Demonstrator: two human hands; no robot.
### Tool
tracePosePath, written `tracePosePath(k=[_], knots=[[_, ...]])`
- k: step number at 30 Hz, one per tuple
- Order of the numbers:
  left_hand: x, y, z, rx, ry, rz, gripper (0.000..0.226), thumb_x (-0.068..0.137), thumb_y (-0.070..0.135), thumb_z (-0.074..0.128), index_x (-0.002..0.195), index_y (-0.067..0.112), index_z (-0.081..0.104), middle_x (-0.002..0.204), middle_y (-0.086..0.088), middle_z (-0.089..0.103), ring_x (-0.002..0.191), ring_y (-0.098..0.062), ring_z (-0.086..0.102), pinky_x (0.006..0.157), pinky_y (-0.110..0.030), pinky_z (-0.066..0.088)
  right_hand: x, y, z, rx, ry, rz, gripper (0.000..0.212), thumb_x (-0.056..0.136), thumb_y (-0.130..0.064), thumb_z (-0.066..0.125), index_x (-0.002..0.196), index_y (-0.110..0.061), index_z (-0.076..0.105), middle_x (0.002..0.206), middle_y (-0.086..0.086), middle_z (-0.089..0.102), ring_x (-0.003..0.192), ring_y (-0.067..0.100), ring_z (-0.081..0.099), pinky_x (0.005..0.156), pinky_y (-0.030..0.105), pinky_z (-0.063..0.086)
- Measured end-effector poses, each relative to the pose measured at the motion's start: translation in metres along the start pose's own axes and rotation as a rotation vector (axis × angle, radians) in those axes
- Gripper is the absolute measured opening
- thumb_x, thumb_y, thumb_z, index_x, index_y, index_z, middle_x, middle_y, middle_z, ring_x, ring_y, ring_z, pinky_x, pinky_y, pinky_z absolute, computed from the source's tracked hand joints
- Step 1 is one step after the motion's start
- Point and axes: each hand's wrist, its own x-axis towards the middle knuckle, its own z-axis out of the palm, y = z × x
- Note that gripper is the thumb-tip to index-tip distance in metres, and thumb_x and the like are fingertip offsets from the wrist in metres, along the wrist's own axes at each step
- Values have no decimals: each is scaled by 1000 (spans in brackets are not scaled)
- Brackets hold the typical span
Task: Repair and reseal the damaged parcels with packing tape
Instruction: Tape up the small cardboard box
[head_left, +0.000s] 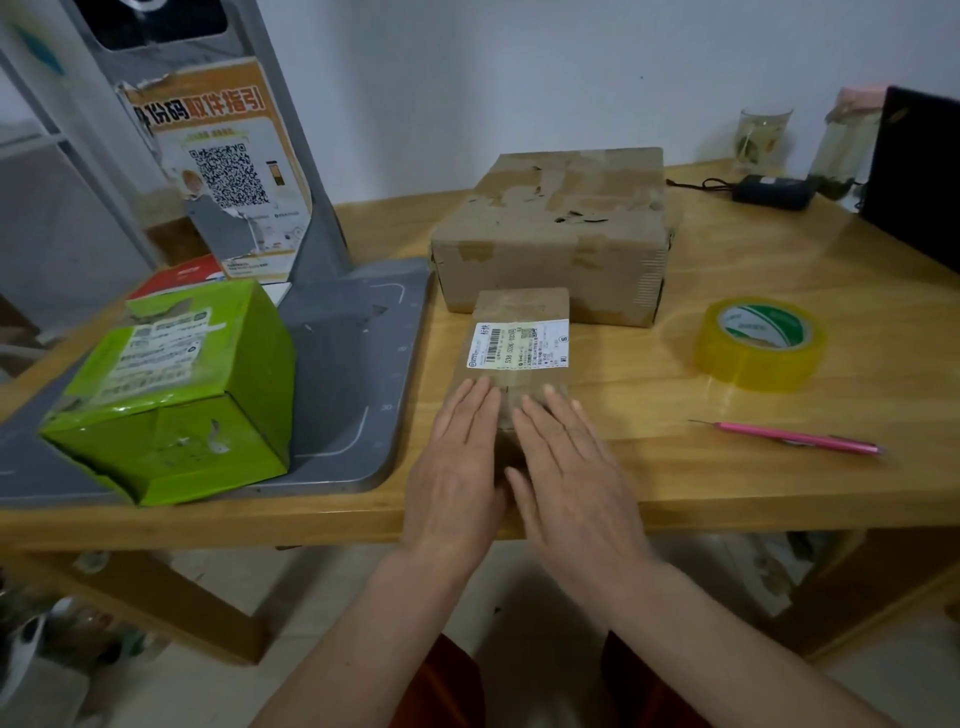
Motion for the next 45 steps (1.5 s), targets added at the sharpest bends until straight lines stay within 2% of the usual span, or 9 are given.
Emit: tracePosePath(k=[8,15,19,23,28,31,36,41,45], knots=[[1,-4,6,-7,74,31,59,74,-5,76,128,-11,54,134,-25,55,127,-36,53,108,-43,40,14,-13,0,-56,3,-47,47,90,-22,38,124,0,60,127,17,61,124,27,54,112,44,33],[0,5,3,-41,85,-37,68,86,34,54,135,-12,44,135,-23,55,130,-37,50,104,-34,34,23,-1,-20,390,-20,-128,38,87,-17,46,123,-11,53,116,3,65,109,12,58,101,25,43],[0,6,2,2,49,-35,71,87,52,48,145,10,43,145,-17,47,137,-33,40,96,-30,37,5,-5,-6,665,115,88,61,94,-19,47,148,-12,20,155,6,26,145,15,23,117,30,26],[1,8,7,110,-31,-60,73,73,28,84,138,27,51,145,-16,46,136,-33,40,78,-35,54,-8,-19,14,685,9,340,76,94,-52,26,146,-22,-21,156,-4,-26,144,1,-19,114,11,-6],[1,12,2,95,-70,-81,68,84,54,53,143,20,45,152,-15,36,144,-31,27,92,-42,50,-24,-12,14,824,-98,368,82,91,-62,27,146,-29,-25,159,-11,-17,144,-3,-9,120,25,8],[1,14,-5,-93,-104,-160,61,94,49,31,149,23,34,162,-2,18,149,-16,6,113,-37,28,-27,-6,7,929,-132,463,82,87,-71,23,151,-33,-12,159,-18,-1,142,-9,4,120,30,17],[16,30,-17,-366,-78,-548,67,84,66,50,143,37,39,162,4,-8,148,-21,-9,117,-49,19,-30,-14,6,857,-163,395,70,91,-62,21,151,-34,-3,159,-20,1,142,-10,2,119,22,11],[24,27,-22,-408,-28,-637,66,73,58,72,133,40,49,148,0,25,137,-20,21,105,-33,33,-27,1,-9,906,-47,463,45,94,-49,32,138,-45,29,150,-21,30,136,-14,22,110,9,23],[24,24,-41,-1047,78,-879,44,77,45,75,117,32,64,123,6,55,110,-13,53,81,-31,51,-16,14,-22,1017,74,588,59,90,-60,36,143,-40,22,147,-20,28,133,-11,27,104,11,28]])
